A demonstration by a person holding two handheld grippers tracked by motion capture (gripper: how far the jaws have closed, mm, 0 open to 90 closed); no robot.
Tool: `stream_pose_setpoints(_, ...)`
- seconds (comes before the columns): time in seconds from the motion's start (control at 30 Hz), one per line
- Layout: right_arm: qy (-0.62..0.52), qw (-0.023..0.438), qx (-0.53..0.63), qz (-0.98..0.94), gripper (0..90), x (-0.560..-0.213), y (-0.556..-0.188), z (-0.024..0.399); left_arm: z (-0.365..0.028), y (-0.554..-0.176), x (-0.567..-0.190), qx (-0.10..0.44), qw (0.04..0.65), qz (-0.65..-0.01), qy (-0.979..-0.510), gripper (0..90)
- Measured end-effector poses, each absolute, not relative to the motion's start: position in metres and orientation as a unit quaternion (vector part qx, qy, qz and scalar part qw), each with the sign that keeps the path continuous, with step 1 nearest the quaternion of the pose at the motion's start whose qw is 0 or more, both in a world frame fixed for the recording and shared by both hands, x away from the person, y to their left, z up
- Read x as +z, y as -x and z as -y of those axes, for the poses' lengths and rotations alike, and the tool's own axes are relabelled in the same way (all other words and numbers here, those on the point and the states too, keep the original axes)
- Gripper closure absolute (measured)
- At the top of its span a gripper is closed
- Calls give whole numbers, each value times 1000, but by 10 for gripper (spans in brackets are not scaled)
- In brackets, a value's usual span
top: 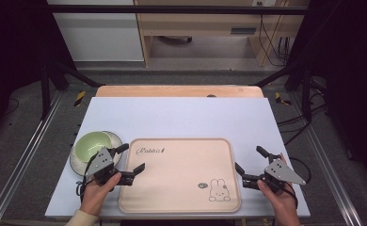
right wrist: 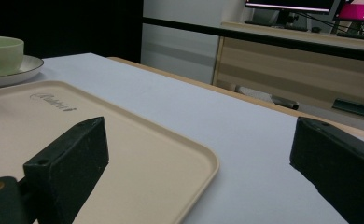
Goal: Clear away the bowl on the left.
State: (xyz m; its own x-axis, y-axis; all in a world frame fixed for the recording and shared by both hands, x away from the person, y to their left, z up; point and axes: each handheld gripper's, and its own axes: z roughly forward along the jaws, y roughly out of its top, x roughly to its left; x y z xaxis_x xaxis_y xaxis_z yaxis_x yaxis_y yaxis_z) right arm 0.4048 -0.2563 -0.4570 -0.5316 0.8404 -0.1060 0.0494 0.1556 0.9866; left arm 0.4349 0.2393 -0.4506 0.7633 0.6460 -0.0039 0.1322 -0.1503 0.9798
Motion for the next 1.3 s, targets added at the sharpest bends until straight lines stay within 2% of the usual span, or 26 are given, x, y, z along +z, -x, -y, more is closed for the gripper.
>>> stream_pose_setpoints(0.2, -341, 338, 563, -673, 58, -457, -407, 257, -241, -435, -448, 204, 596, -266, -729, 44)
stream_pose_setpoints(0.47, -338, 343, 557, -676, 50, -458, -404, 254, -239, -431, -445, 210, 592, -266, -731, 45)
stream_pose_setpoints(0.63, -339, 357, 550, -675, 47, -455, -401, 253, -244, -431, -443, 214, 599, -278, -720, 47)
stream_pose_setpoints(0.97, -345, 356, 556, -667, 45, -454, -403, 253, -253, -433, -443, 212, 608, -292, -707, 46)
stream_pose_setpoints(1.3, -347, 357, 548, -672, 42, -456, -406, 251, -263, -426, -437, 237, 595, -303, -706, 45)
